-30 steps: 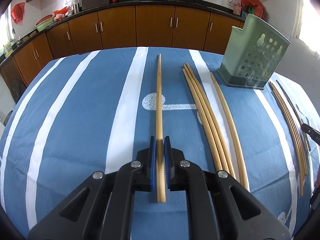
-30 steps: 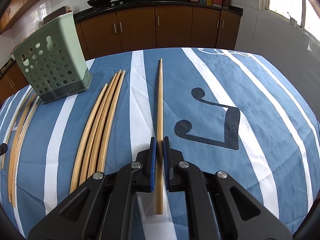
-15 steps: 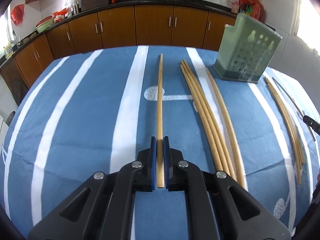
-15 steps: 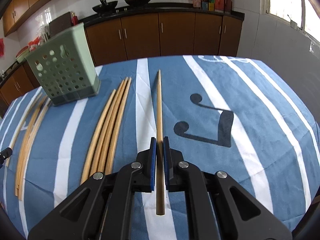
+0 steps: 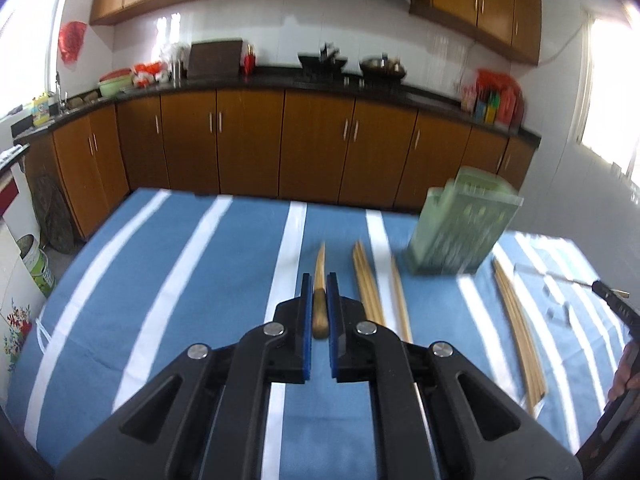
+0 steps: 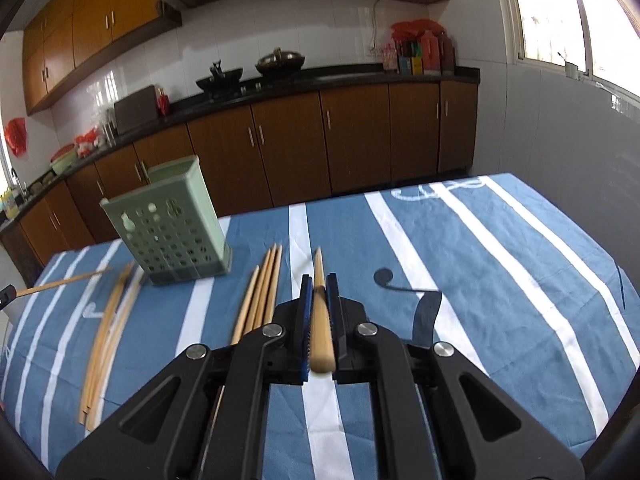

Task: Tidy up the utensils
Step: 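Lift both held chopsticks upright and carry them over the green holder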

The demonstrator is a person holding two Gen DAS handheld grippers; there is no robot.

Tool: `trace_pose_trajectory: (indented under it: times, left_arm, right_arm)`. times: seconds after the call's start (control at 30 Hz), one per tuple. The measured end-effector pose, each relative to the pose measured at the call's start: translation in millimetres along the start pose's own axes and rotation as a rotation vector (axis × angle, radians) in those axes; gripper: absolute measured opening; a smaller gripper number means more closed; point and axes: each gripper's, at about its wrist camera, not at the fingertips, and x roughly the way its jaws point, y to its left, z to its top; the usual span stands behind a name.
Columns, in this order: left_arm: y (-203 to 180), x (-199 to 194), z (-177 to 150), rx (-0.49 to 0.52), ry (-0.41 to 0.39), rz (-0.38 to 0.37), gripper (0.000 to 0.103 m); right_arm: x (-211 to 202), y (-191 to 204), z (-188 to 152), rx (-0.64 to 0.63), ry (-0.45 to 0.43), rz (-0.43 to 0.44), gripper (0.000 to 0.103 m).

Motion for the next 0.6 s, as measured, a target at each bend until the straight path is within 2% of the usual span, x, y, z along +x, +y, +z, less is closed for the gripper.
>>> trace_pose_trajectory:
  times: [0.17,0.47,0.6]
  left_arm:
    - [-1,-19,22,-0.016,-0.088,-0.008,0.008]
    - [-6,-25,45,0.007,-0.140,0.001,0.008]
    - [-6,-32,63,0.006,-0.168,-0.004,0.007]
  right_arm:
    - [-14,0,16,0.018,-0.069,0.014,0.007]
    - [-23,4,35,0.011,-0.116,0.015,0.007]
    - [-26,8,54,0.002,-0.147,0.020,0.007]
